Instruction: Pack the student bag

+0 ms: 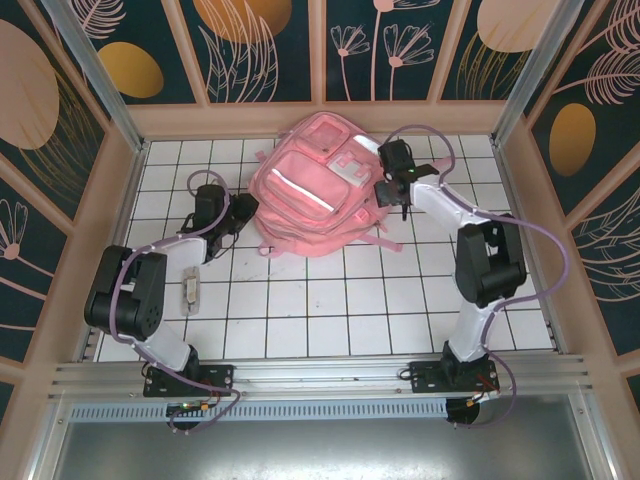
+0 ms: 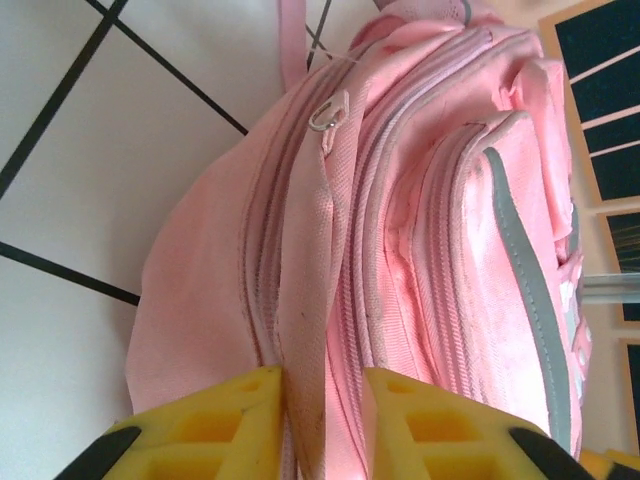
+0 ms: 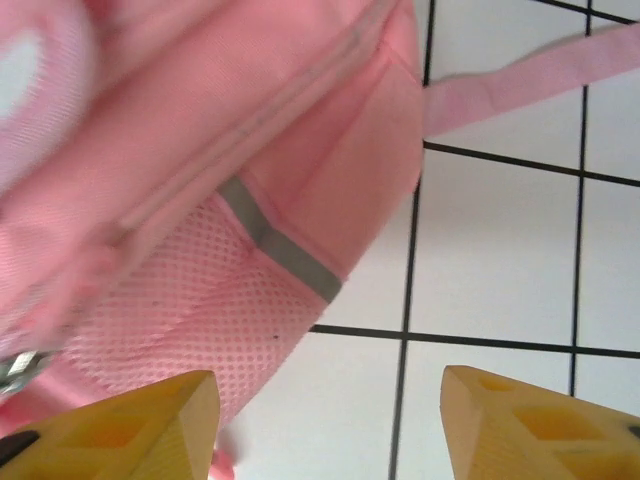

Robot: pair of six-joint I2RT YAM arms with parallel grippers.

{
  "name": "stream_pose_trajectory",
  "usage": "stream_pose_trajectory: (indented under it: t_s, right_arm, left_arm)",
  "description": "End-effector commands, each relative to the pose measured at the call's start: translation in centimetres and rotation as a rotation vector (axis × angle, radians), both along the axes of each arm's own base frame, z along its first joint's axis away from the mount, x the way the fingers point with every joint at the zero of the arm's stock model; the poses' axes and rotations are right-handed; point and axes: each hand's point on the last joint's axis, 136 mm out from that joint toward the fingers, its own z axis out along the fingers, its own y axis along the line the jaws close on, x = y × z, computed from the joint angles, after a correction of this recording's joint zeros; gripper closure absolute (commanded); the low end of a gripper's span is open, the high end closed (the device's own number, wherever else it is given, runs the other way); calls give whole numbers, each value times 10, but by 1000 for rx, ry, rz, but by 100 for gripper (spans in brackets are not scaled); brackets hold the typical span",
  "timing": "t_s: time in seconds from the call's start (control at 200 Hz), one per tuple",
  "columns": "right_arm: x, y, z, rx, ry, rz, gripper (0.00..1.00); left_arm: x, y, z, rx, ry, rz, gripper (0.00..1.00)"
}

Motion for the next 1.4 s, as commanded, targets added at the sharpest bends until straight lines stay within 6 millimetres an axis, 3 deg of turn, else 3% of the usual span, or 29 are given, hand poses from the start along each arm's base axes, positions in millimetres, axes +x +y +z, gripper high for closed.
stream_pose_trajectory:
  t_s: [0.0,0.115,0.235,0.415,0.585,0.615,0.73,0.87,1.096,1.291,1.391]
  right_arm:
    - [-17,51,32,267,-11,120,38]
    - [-21,91,44,462,-2,218,39]
    - [-22,120,45,570,11,280,38]
    - [-23,139,24,603,68,286,28]
    - [-34,157,-4,599,130,282,25]
    - [-35,157,-9,594,139,273,26]
    - [-45,165,-21,620,183,266,25]
    - [-64,179,-24,653,237,288,25]
    - [-128,214,-24,664,388,353,25]
    - [-174,244,7,716,478,495,25]
    - [-178,243,22,748,465,540,25]
  left_arm:
    - [4,-8,43,-50,-119,-26,76]
    - [-3,-9,37,-75,-109,-29,78]
    - [-13,-9,16,-84,-66,-27,75]
    - [-26,-10,-23,-93,16,-31,66]
    - [-30,-23,-44,-124,61,-64,68]
    - [-32,-26,-56,-124,89,-68,68]
    - [-35,-42,-64,-133,107,-103,71]
    - [-38,-61,-70,-139,125,-144,76]
    - [-41,-81,-73,-167,133,-171,77]
    - [-40,-85,-70,-173,129,-174,78]
    - [-41,-83,-68,-171,126,-169,77]
